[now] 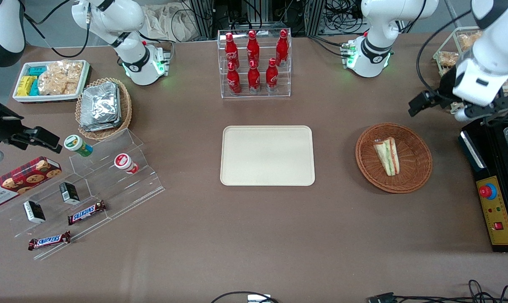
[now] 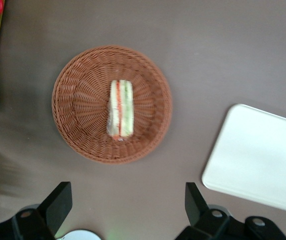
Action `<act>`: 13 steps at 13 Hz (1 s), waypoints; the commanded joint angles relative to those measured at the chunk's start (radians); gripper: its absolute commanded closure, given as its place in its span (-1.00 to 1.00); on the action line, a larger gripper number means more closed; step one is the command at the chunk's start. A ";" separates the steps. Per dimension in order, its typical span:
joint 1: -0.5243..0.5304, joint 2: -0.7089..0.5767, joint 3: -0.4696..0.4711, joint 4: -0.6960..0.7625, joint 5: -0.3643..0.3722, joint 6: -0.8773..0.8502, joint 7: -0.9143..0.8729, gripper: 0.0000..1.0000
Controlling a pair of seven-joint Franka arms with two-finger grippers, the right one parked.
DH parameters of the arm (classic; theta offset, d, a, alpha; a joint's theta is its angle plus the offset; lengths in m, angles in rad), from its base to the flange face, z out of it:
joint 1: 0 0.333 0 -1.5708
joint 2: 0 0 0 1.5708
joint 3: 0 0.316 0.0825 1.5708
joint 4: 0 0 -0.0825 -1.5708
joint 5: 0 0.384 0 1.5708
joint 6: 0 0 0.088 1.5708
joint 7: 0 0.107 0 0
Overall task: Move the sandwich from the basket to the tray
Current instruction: 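Move the left gripper over the wrapped sandwich in the wicker basket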
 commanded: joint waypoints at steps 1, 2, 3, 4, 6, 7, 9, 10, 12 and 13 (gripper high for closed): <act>0.004 -0.026 0.012 -0.219 0.001 0.207 0.001 -1.00; 0.006 -0.002 0.012 -0.269 0.001 0.284 0.001 -1.00; 0.007 0.024 0.013 -0.320 0.001 0.376 0.001 -1.00; 0.007 0.061 0.013 -0.372 0.001 0.483 0.001 -1.00; 0.007 0.170 0.015 -0.438 0.003 0.688 0.007 -1.00; 0.004 0.222 0.015 -0.452 0.001 0.756 0.007 -1.00; 0.001 0.305 0.015 -0.457 0.001 0.839 0.007 -1.00; 0.001 0.328 0.013 -0.466 0.001 0.870 0.007 -1.00; 0.000 0.348 0.013 -0.474 0.001 0.886 0.007 -0.99; 0.000 0.350 0.013 -0.474 0.003 0.886 0.009 -0.98</act>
